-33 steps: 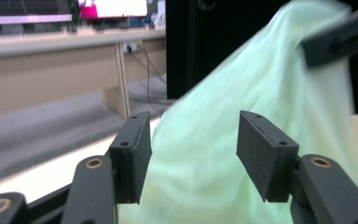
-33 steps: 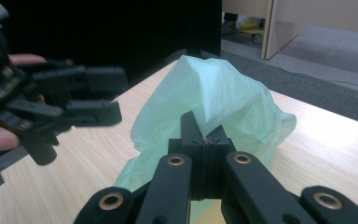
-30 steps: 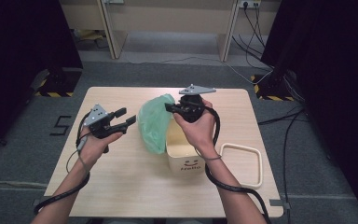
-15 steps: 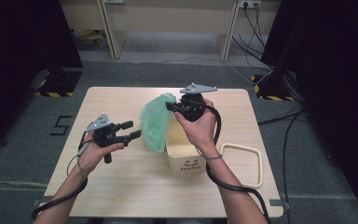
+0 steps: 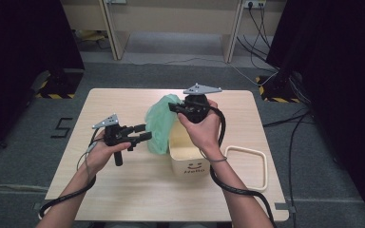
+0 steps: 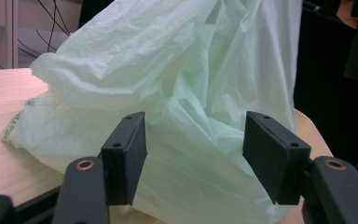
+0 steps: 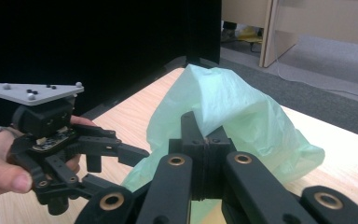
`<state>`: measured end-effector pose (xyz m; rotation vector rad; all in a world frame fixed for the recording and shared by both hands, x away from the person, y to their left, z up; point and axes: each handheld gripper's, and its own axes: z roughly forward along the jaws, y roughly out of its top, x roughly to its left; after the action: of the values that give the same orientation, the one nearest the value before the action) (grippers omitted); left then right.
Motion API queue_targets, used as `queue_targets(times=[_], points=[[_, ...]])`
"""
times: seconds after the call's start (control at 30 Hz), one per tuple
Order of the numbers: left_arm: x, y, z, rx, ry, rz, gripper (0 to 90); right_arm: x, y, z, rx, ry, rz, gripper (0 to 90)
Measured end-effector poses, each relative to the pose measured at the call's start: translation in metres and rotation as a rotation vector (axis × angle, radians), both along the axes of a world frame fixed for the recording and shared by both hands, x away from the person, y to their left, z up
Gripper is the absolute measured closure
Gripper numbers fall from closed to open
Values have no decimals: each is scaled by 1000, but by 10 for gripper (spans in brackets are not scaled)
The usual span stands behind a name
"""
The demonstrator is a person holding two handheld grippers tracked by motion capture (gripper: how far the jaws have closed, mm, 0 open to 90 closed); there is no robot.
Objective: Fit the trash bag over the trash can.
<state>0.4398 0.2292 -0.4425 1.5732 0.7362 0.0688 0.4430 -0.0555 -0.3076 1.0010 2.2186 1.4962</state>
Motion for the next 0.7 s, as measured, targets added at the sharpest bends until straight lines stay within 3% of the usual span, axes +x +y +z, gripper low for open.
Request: queue_targets(times=[0.13,0.43,0.7], points=[[1,-4,-1,22,4,-14,481,-2,1,1,-1,-4,3,900],[-2,-12,3,37,-36,-19,867,-1,-1,3,5,-14,4,900],[-9,-16,16,69,-103,21,897,-2,-3,6,8,-27,-4,900]])
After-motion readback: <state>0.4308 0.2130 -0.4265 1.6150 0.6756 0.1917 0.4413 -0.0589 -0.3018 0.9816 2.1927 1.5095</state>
